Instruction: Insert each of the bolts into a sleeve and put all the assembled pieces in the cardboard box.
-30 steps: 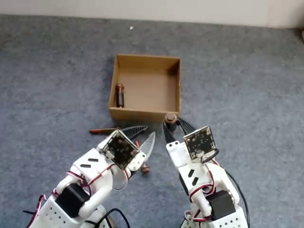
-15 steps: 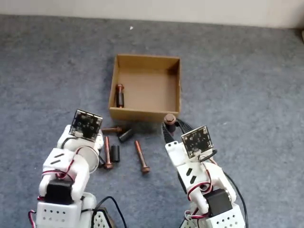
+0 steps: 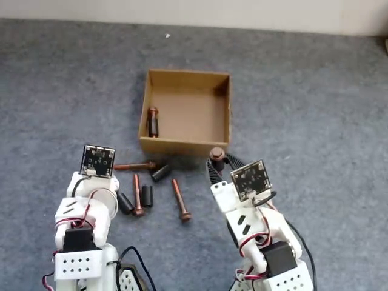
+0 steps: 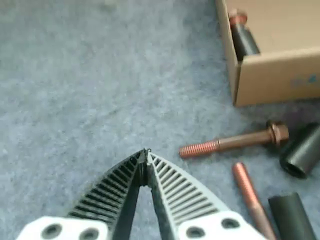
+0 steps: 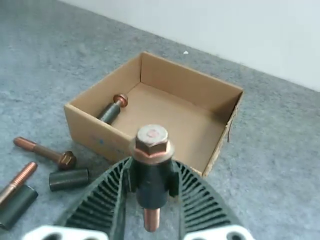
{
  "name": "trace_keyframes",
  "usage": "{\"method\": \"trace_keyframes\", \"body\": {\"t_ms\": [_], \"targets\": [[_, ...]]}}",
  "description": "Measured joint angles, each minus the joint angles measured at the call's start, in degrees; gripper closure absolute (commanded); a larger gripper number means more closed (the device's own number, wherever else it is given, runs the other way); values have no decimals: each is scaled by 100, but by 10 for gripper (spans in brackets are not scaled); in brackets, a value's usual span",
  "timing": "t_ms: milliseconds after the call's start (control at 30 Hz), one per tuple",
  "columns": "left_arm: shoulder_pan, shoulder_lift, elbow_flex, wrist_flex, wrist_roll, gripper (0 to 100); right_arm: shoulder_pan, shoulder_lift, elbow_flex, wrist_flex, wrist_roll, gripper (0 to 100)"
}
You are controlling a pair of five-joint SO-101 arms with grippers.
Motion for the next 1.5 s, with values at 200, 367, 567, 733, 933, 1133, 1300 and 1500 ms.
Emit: {"method": "trace_keyframes", "body": {"t_ms": [200,367,567,733,933,1133,1300,1500], "targets": [[0,0,0,-53,-202,993,0,589,-844,-229,396,992],[0,0,0,-53,-202,993,0,2295,-1829,-844,475,992],[0,0,0,-53,-202,993,0,4941,-2901,-2022,492,992],[0,0,0,-79,-202,993,0,7024,-3508,-3130,492,992],[0,0,0,-79,-202,993,0,8844,-4264,-3411,492,988],[0,0,0,-79,-237,993,229,9864,-4818,-3411,492,892],[0,0,0,-79,-237,993,369,10013,-4949,-3420,501,890],[0,0,0,-88,-237,993,316,9670,-5029,-2787,202,886]]}}
